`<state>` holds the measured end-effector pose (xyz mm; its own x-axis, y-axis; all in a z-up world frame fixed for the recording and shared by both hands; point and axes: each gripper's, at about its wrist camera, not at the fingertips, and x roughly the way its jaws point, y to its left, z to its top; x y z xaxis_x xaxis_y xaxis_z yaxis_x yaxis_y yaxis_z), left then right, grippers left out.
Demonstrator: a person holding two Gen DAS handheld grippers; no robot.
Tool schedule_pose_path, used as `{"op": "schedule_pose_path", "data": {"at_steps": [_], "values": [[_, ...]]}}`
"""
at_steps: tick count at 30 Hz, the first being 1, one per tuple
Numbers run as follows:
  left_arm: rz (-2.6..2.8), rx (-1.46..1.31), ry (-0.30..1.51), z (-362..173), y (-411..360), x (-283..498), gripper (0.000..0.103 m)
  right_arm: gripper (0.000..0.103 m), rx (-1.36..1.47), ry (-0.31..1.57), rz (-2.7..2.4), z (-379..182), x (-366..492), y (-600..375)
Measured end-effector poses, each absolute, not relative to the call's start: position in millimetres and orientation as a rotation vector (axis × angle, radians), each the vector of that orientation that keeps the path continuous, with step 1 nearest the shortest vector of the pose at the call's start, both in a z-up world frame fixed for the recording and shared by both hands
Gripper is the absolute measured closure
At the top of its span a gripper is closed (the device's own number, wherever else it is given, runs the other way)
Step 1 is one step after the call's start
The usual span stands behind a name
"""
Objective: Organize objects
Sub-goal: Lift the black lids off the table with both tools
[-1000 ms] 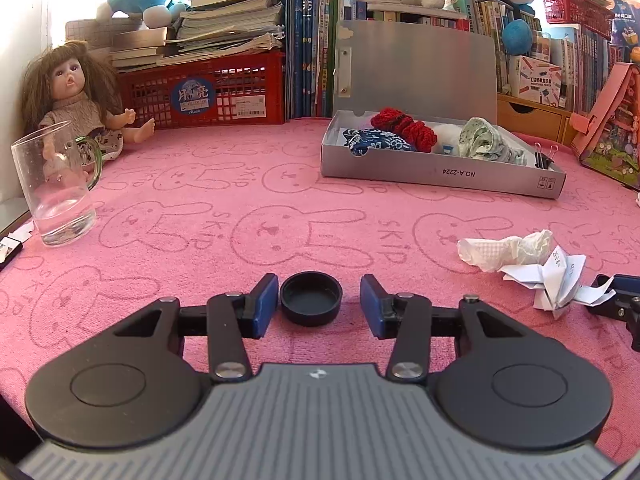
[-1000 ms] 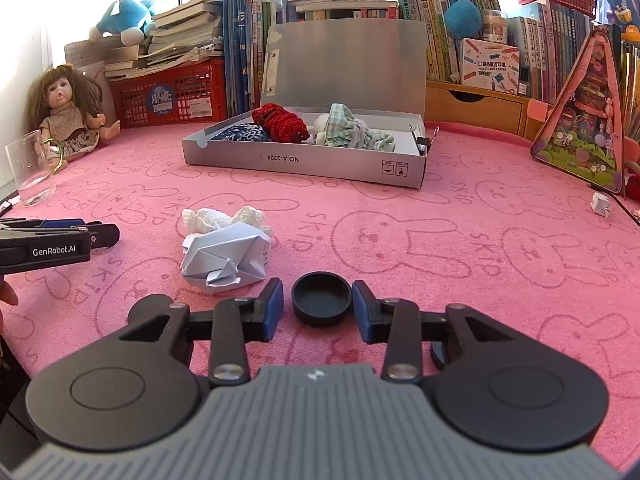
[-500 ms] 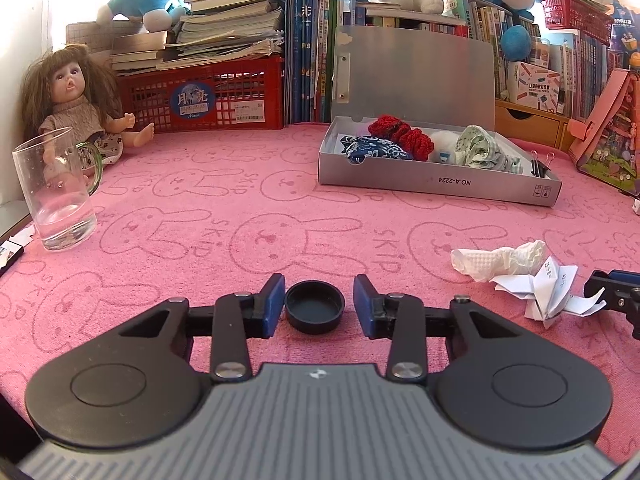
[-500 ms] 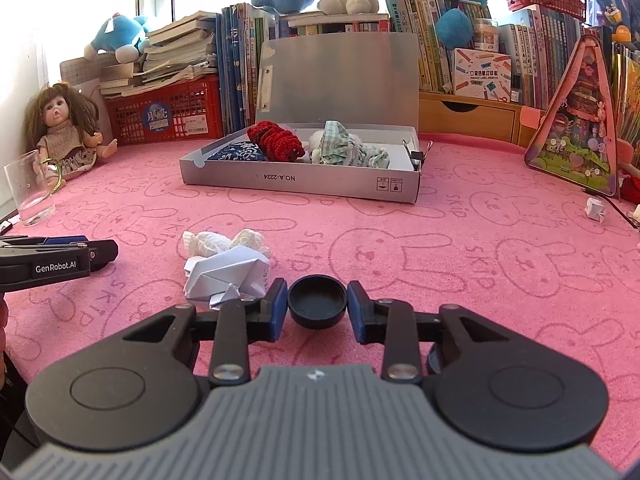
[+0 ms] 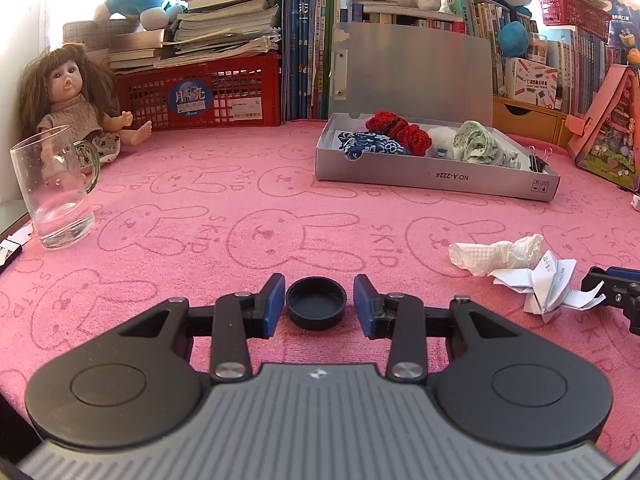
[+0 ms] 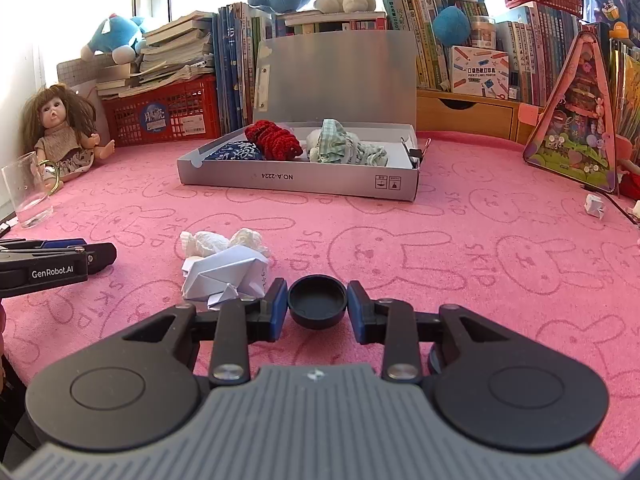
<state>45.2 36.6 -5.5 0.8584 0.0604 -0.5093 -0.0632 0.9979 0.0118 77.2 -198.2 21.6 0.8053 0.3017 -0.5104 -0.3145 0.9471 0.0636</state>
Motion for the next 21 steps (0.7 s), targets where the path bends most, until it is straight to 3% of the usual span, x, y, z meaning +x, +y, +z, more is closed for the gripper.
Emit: {"op": "schedule_pose_path", "data": {"at_steps": [21], "values": [[0.067, 0.0, 0.532, -8.7, 36.9, 47.0, 0.058, 0.064, -0.01, 0.553, 0.319, 18.5, 77.3, -198.4]]}}
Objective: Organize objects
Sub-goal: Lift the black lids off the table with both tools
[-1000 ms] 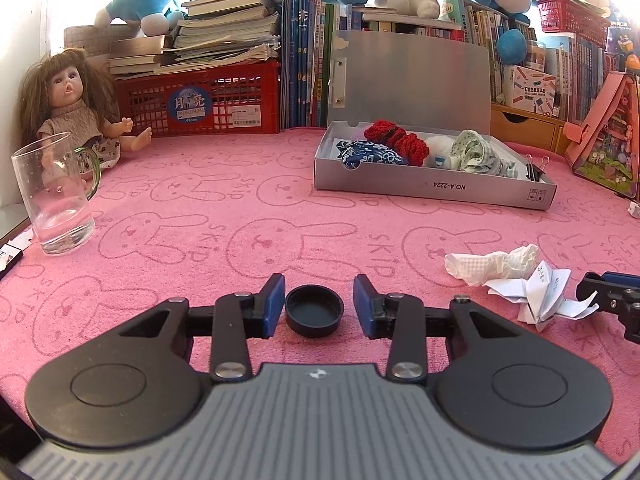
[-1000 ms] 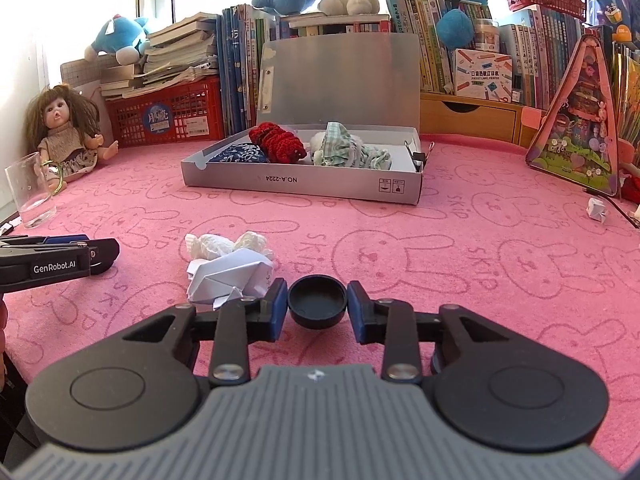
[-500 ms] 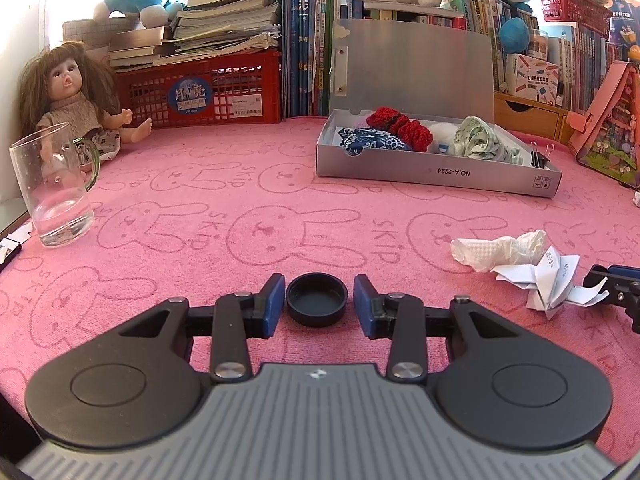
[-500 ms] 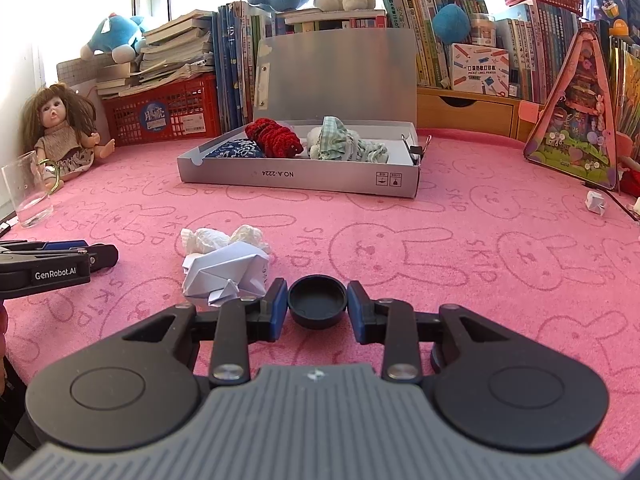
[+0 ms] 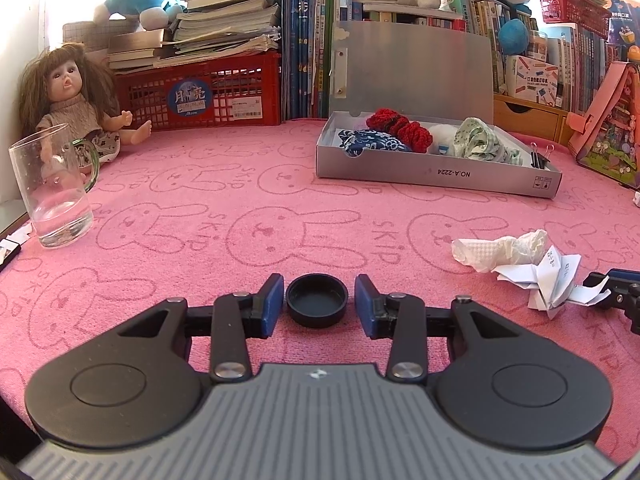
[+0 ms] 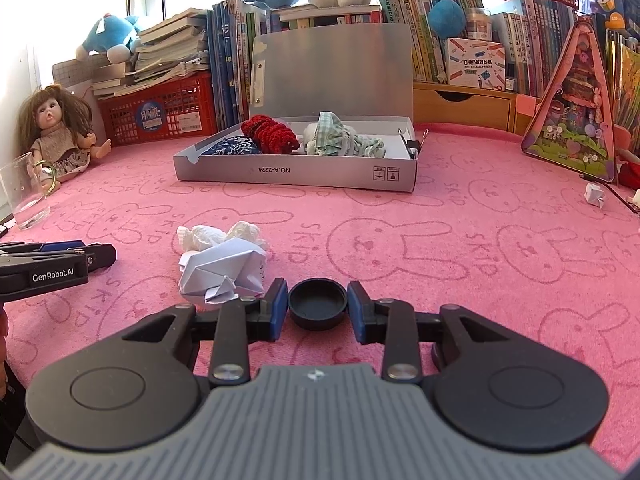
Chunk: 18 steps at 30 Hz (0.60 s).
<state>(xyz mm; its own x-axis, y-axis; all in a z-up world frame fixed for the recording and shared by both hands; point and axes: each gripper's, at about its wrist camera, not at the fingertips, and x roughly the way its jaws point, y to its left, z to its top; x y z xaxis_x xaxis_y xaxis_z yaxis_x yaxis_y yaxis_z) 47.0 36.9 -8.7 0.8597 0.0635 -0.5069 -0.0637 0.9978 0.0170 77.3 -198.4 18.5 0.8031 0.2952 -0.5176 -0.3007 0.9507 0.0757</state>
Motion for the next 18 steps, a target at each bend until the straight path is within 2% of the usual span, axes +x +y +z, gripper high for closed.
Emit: {"op": "schedule_pose_path", "data": {"at_steps": [5, 7, 10, 13, 15, 16, 18], "values": [[0.069, -0.001, 0.531, -9, 37, 47, 0.057, 0.061, -0.012, 0.552, 0.318, 19, 77, -198], [0.075, 0.001, 0.529, -9, 38, 47, 0.053, 0.061, -0.018, 0.544, 0.314, 19, 75, -198], [0.085, -0.004, 0.529, -8, 40, 47, 0.053, 0.053, -0.037, 0.534, 0.307, 18, 72, -197], [0.081, -0.012, 0.532, -7, 41, 46, 0.061, 0.053, -0.048, 0.548, 0.308, 16, 70, -196], [0.074, -0.017, 0.532, -6, 40, 44, 0.065, 0.059, -0.049, 0.548, 0.312, 14, 69, -195], [0.068, -0.017, 0.532, -5, 40, 44, 0.065, 0.066, -0.051, 0.546, 0.315, 15, 68, -195], [0.059, -0.013, 0.524, -4, 37, 42, 0.065, 0.066, -0.044, 0.542, 0.332, 17, 67, -195]]}}
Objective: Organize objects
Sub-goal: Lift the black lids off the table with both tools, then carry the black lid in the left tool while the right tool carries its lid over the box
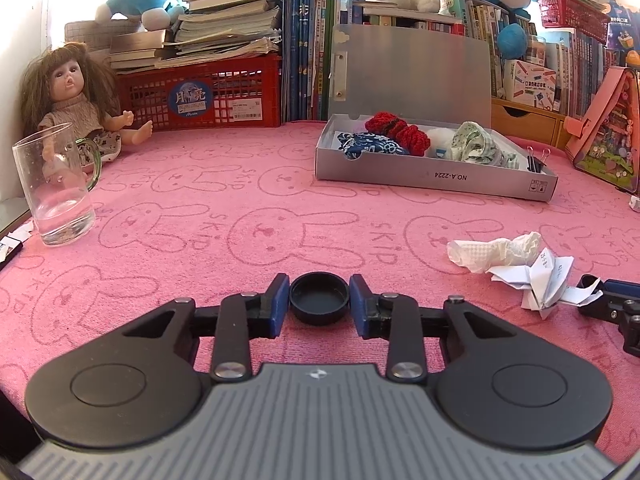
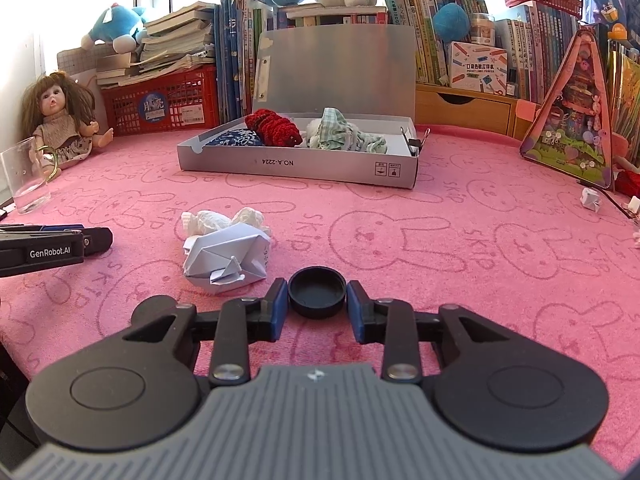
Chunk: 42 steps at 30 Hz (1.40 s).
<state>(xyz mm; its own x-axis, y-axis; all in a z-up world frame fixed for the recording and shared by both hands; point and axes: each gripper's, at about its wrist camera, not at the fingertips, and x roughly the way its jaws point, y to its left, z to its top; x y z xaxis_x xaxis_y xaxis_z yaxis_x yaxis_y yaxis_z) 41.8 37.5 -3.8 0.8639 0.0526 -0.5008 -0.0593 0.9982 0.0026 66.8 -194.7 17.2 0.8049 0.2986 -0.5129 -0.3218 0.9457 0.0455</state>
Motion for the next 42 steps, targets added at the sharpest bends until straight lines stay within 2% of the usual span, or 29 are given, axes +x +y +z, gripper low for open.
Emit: {"op": "schedule_pose_path", "data": {"at_steps": [9, 15, 30, 42], "values": [[0.023, -0.006, 0.502, 12, 30, 46, 0.065, 0.066, -0.04, 0.513, 0.331, 31, 74, -196], [0.014, -0.041, 0.523, 28, 28, 72, 0.065, 0.067, -0.016, 0.534, 0.282, 44, 98, -201], [-0.056, -0.03, 0.437, 80, 20, 152, 0.065, 0.066, 0.062, 0.545, 0.305, 87, 176, -217], [-0.175, -0.034, 0.481, 66, -7, 222, 0.065, 0.066, 0.095, 0.648, 0.411, 85, 242, -186]]}}
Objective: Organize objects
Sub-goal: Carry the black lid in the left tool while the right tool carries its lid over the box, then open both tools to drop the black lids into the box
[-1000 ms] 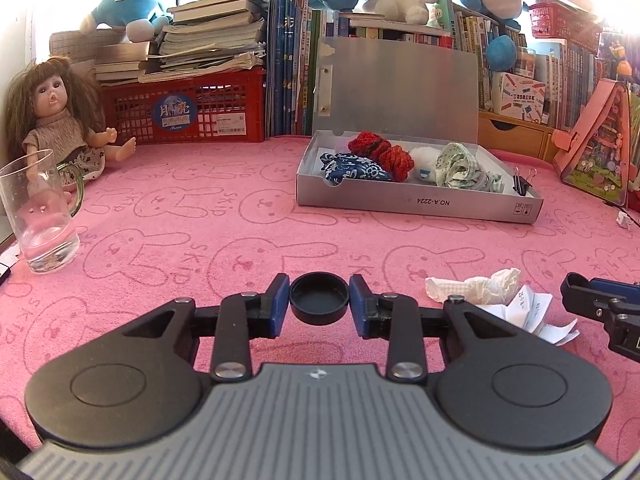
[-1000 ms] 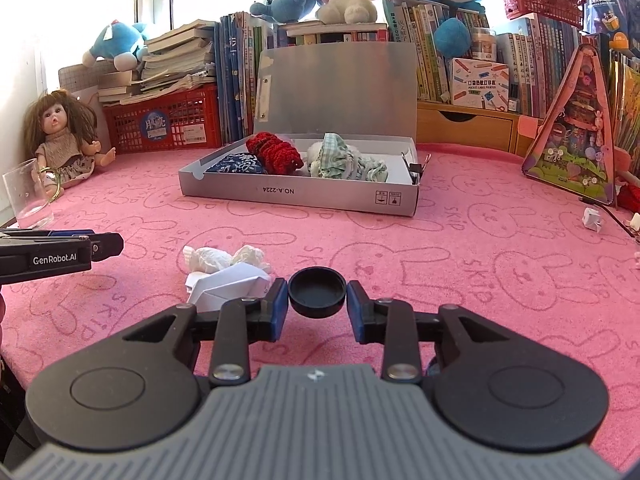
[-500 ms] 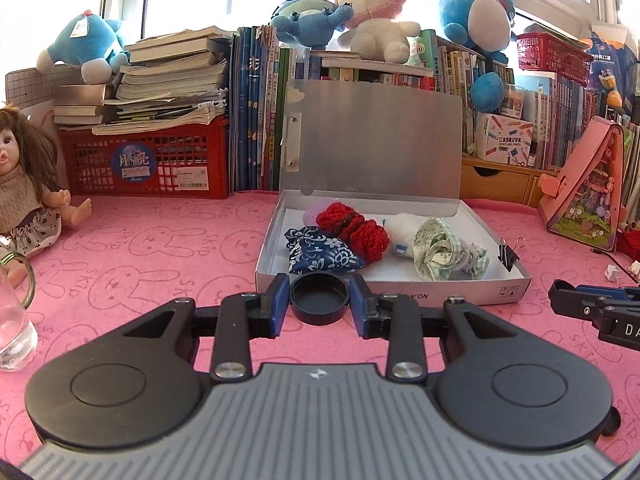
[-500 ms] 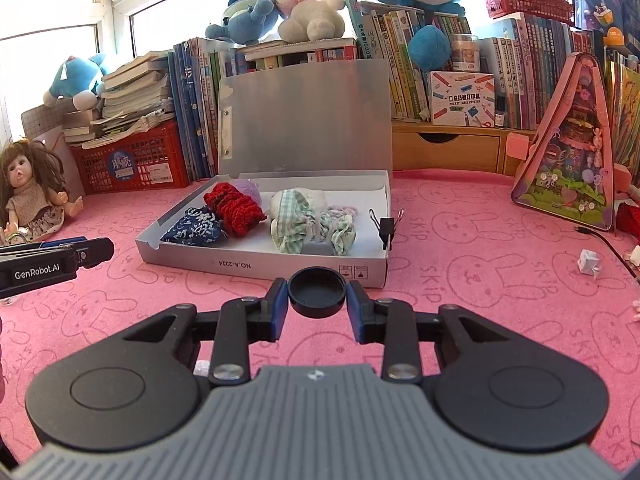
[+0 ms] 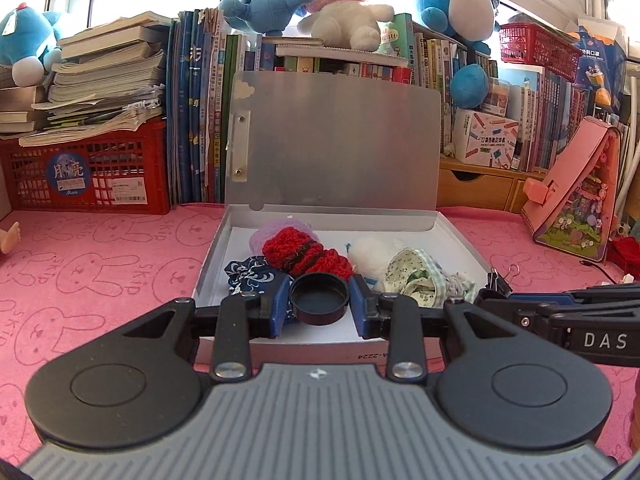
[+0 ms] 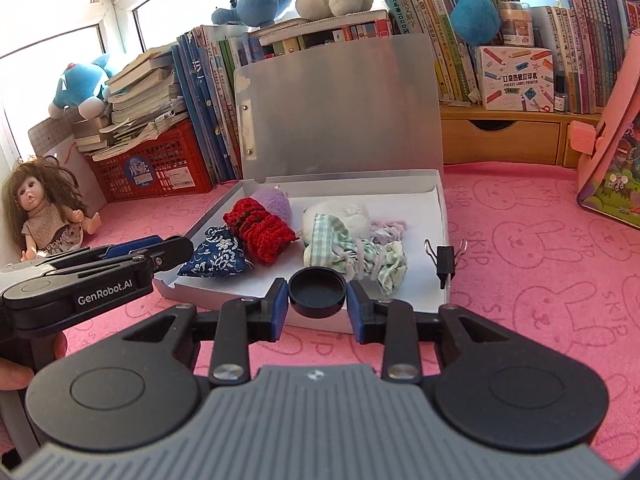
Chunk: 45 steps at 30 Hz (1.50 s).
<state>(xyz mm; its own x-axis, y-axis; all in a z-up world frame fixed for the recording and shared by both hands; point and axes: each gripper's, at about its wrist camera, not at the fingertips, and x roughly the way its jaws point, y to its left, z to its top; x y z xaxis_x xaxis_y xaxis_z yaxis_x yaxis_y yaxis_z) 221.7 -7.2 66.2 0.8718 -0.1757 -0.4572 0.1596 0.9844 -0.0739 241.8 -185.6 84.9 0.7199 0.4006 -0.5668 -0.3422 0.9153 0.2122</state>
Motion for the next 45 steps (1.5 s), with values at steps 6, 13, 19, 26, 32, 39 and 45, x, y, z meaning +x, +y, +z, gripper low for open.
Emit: {"op": "schedule_pose_path", "data": {"at_steps": [6, 13, 19, 26, 32, 39, 45], "values": [[-0.227, -0.028, 0.542, 45, -14, 250, 0.065, 0.066, 0.14, 0.745, 0.414, 67, 279, -181], [-0.21, -0.001, 0.613, 29, -11, 283, 0.065, 0.066, 0.177, 0.78, 0.38, 57, 304, -187], [-0.16, 0.018, 0.624, 25, -1, 311, 0.065, 0.066, 0.186, 0.776, 0.341, 56, 323, -189], [-0.108, 0.046, 0.618, 21, 3, 333, 0.065, 0.066, 0.163, 0.785, 0.298, 51, 340, -186], [-0.083, 0.066, 0.61, 18, 0, 342, 0.065, 0.066, 0.15, 0.795, 0.293, 48, 345, -182], [-0.107, 0.072, 0.59, 20, -3, 330, 0.04, 0.046, 0.163, 0.78, 0.302, 51, 338, -184], [-0.117, 0.058, 0.591, 31, -3, 313, 0.018, 0.044, 0.136, 0.742, 0.309, 64, 323, -186]]}}
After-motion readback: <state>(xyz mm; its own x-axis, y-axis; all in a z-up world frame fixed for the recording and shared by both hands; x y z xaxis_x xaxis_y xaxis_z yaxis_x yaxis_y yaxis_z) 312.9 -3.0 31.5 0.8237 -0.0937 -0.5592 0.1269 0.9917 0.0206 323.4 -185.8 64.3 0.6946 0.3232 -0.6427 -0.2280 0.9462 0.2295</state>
